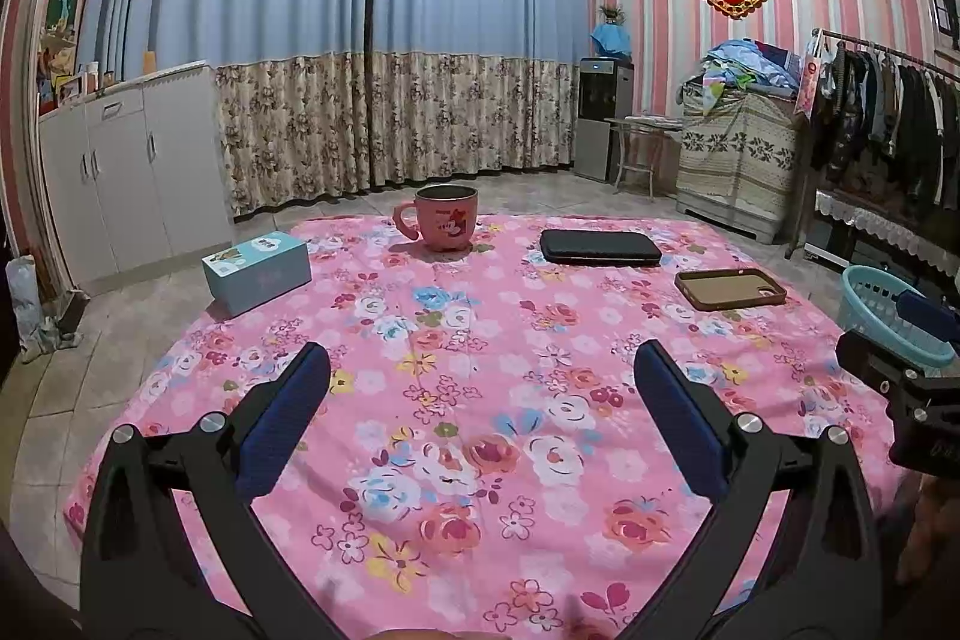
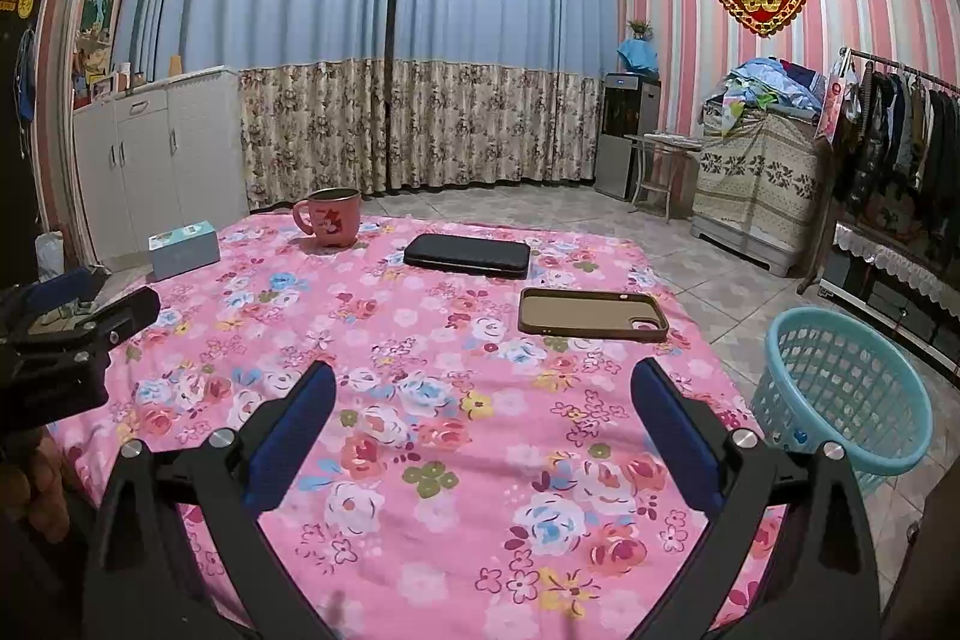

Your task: Collect trash

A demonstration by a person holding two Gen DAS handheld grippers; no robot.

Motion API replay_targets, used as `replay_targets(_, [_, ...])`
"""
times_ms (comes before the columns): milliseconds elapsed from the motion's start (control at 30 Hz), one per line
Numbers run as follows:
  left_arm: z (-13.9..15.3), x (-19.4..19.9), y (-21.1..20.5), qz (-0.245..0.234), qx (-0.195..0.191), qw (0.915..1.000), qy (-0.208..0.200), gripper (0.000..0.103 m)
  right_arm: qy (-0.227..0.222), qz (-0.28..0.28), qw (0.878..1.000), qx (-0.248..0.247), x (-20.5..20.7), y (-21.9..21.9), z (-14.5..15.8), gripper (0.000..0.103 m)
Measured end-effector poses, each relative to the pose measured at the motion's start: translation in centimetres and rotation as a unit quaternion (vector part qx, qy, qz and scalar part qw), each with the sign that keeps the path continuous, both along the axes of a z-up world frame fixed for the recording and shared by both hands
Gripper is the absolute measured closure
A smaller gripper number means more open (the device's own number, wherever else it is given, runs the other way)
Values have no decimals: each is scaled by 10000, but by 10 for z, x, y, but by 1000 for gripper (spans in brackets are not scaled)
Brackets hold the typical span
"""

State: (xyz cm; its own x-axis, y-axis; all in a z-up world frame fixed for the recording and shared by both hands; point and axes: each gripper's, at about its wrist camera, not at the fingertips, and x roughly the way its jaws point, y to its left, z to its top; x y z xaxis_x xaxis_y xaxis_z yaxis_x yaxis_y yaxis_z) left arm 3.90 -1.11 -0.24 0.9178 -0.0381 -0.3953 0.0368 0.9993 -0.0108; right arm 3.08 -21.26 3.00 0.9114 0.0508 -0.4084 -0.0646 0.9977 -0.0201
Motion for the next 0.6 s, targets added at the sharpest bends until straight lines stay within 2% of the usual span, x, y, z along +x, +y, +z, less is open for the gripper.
replay_targets(600, [-1,-1,-1,-10,-15,10000,6,5,10,10,10000,7,0,0,0,6])
